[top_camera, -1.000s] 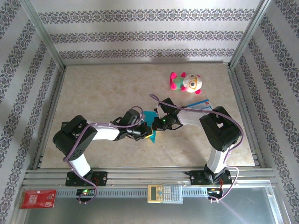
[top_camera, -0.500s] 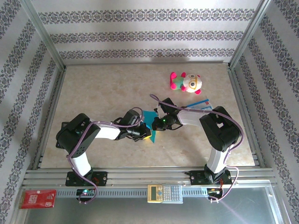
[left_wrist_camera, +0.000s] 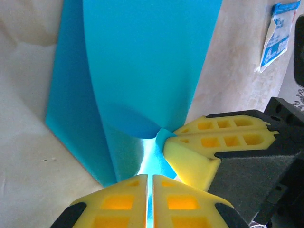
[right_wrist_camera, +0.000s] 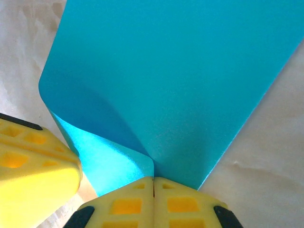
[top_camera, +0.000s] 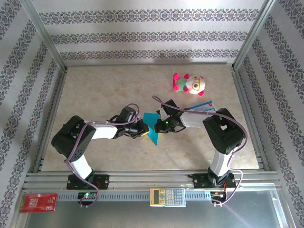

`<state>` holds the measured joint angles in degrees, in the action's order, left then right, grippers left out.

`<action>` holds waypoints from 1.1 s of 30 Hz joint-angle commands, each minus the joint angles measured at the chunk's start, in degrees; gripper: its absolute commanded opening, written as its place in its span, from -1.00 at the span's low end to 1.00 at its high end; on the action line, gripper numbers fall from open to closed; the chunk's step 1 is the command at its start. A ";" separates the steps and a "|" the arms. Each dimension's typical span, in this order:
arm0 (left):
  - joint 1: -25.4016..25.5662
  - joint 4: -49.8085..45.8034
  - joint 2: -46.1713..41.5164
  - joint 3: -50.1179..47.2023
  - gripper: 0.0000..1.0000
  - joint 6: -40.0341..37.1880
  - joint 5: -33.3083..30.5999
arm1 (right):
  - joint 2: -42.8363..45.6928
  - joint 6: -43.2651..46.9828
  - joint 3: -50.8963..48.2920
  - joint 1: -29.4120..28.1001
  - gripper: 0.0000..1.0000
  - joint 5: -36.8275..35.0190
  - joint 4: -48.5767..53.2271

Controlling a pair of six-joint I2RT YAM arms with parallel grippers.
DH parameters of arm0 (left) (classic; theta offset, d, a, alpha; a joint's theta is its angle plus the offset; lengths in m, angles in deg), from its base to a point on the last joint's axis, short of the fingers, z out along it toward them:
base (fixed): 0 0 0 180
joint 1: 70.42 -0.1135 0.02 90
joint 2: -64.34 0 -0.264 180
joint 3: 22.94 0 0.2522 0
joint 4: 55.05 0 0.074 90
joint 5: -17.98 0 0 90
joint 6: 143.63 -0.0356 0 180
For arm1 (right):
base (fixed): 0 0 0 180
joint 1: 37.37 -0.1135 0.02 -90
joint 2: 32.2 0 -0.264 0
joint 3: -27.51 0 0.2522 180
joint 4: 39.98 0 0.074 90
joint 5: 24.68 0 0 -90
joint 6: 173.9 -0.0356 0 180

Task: Fold a paper plane with a square sheet of paper (pick it up from the middle)
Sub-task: Third fold the triangle at the center of the table.

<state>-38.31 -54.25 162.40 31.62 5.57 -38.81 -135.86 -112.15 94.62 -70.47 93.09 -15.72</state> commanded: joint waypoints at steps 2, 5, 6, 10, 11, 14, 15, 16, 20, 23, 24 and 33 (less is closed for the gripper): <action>-0.29 -4.84 2.23 4.12 -0.74 -4.60 1.87 | -3.62 0.93 -1.81 -0.22 -0.97 -3.16 3.62; -0.30 -6.15 3.50 5.34 -0.74 -5.55 2.27 | -3.73 0.91 -1.76 -0.21 -0.97 -3.16 3.59; -0.30 -6.82 3.82 5.58 -0.74 -5.80 2.12 | -3.76 0.96 -1.88 -0.21 -0.97 -3.20 3.64; -0.49 -8.91 4.29 5.68 -0.74 -7.14 0.84 | -3.82 1.10 -1.71 -0.17 -0.97 -3.07 3.73; -0.76 -9.03 4.35 5.36 -0.74 -7.25 0.70 | -3.83 1.23 -1.66 -0.13 -0.97 -3.03 3.79; -1.40 -9.01 4.77 4.51 -0.74 -7.43 0.73 | -4.00 1.46 -1.46 -0.13 -0.97 -2.85 3.91; -1.47 -9.02 4.77 4.16 -0.74 -7.52 0.52 | -4.01 1.53 -1.33 -0.13 -0.97 -2.89 4.04; -1.58 -8.95 4.72 3.93 -0.74 -7.48 0.45 | -4.07 1.63 -1.31 -0.17 -0.97 -2.90 4.08; -1.99 -7.89 4.03 3.82 -0.73 -7.05 1.73 | -4.40 1.83 -0.99 -0.20 -0.97 -2.72 4.18; -2.32 -7.26 1.97 4.24 -0.71 -6.94 2.21 | -4.32 2.05 -1.08 -0.13 -0.97 -2.81 4.39; -2.64 -7.59 1.37 4.49 -0.70 -7.19 2.18 | -4.36 2.10 -1.12 -0.19 -0.97 -2.82 4.46; -3.33 -11.79 4.43 7.26 -0.69 -10.28 1.15 | -4.54 2.14 -0.92 -0.20 -0.97 -2.83 4.52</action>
<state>-40.93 -63.08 165.27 37.65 -2.43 -37.36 -136.54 -111.28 95.14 -70.47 93.87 -15.78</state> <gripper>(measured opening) 0.151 0.049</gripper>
